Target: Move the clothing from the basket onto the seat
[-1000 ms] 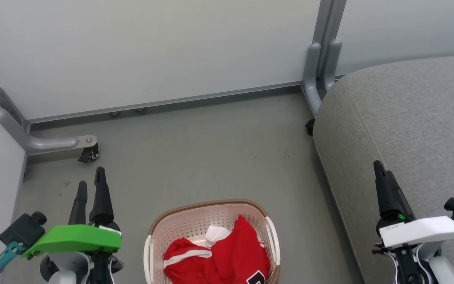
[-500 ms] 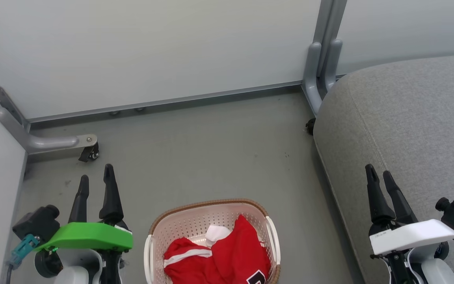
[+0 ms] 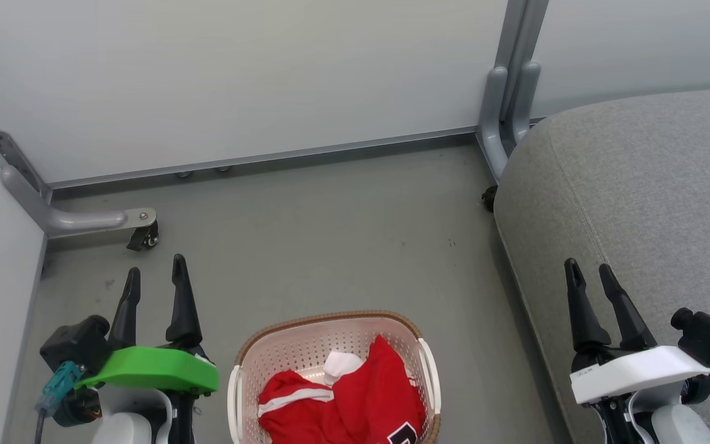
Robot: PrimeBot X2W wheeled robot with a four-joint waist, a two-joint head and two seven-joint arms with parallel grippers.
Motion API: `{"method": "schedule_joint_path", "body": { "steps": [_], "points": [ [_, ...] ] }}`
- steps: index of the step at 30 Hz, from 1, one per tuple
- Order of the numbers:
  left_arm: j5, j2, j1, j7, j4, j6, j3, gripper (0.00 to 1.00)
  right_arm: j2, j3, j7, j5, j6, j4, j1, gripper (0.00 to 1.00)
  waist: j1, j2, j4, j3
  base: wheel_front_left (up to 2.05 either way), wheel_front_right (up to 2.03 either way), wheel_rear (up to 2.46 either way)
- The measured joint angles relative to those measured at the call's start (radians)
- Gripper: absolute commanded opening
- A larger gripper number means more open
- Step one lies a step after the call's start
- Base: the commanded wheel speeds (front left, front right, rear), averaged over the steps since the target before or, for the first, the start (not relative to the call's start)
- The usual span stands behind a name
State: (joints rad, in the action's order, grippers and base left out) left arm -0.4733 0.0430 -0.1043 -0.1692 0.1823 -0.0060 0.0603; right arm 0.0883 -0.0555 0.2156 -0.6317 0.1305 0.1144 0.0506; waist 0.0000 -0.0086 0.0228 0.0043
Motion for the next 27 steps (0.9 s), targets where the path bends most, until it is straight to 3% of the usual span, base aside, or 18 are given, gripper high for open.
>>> {"method": "schedule_joint_path", "body": {
  "steps": [27],
  "points": [
    [0.238,0.002,-0.007,-0.057,0.033,0.007,0.021,1.00,-0.025,0.023,0.027,0.269,0.000,0.012,-0.005,1.00,0.0000,0.0000,0.010,-0.004,0.00,0.00,0.00]
  ]
}}
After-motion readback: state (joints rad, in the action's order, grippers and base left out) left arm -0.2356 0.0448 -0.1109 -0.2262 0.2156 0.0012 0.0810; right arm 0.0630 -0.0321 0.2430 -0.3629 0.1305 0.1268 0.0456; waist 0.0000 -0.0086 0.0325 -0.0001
